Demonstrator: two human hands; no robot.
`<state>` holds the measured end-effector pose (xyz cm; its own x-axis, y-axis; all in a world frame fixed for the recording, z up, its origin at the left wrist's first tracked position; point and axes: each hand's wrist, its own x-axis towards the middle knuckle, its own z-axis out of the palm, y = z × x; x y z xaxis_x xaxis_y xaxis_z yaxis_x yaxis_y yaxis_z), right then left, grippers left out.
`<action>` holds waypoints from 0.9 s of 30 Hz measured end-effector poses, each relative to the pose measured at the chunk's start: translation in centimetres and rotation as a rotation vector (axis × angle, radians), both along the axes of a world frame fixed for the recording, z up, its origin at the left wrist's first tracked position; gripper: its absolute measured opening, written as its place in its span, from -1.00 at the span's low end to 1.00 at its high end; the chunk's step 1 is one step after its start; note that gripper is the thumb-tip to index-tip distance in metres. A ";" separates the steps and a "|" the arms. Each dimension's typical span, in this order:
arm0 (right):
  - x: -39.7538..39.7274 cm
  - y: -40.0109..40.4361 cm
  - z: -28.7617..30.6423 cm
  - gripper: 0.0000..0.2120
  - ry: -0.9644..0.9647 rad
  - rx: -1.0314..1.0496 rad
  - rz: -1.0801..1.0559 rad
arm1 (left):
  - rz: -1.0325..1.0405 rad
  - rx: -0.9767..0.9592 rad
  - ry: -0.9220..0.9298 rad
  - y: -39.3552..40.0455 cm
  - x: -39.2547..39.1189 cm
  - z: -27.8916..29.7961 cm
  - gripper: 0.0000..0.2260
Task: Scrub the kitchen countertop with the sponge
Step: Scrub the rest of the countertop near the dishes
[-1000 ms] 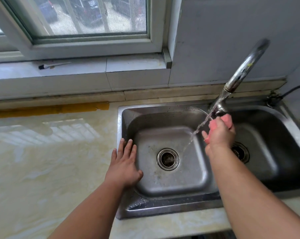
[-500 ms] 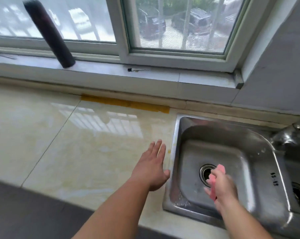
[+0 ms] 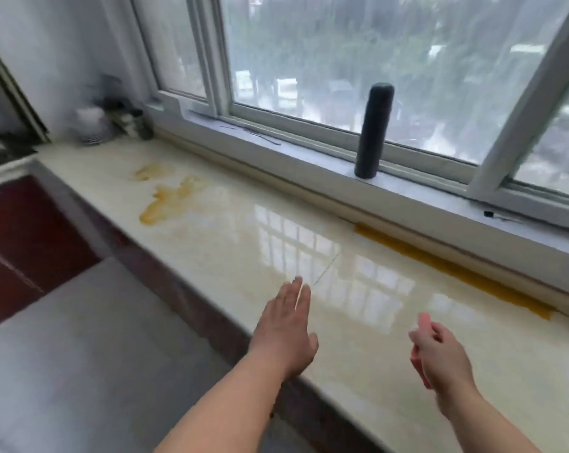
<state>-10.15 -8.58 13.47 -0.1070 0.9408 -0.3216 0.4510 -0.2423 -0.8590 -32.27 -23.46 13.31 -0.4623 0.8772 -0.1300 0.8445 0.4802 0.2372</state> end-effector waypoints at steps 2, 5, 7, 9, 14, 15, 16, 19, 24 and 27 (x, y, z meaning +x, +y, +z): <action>-6.6 -2.4 0.6 -0.54 0.040 -0.032 0.080 | 0.068 -0.006 0.010 -3.7 -5.6 0.9 -0.19; -16.9 -6.6 1.7 -0.41 0.093 -0.076 0.203 | 0.180 0.009 0.046 -9.7 -13.8 2.3 -0.21; -22.7 -9.0 2.1 -0.41 0.102 -0.078 0.290 | 0.247 0.036 0.035 -13.2 -18.4 2.8 -0.21; -26.2 -10.6 2.7 -0.45 0.106 -0.064 0.367 | 0.286 0.051 0.018 -15.1 -21.0 3.0 -0.21; -35.1 -12.8 2.6 -0.71 0.110 -0.054 0.493 | 0.356 0.072 -0.008 -18.3 -28.0 2.2 -0.21; -37.4 -13.0 2.3 -0.69 0.108 -0.055 0.509 | 0.356 0.068 -0.005 -18.7 -29.9 2.0 -0.21; -39.1 -13.2 2.3 -0.71 0.113 -0.061 0.522 | 0.354 0.068 -0.005 -18.9 -31.3 1.9 -0.21; -45.7 -13.1 1.2 -0.84 0.149 -0.053 0.560 | 0.335 0.056 0.020 -18.7 -37.4 1.4 -0.22; -56.3 -10.6 -1.2 -0.68 0.103 -0.012 0.534 | 0.270 -0.023 0.057 -16.5 -47.7 0.9 -0.23; -61.7 -9.1 -2.0 -0.82 0.015 0.014 0.519 | 0.236 -0.076 0.052 -15.0 -53.5 1.0 -0.25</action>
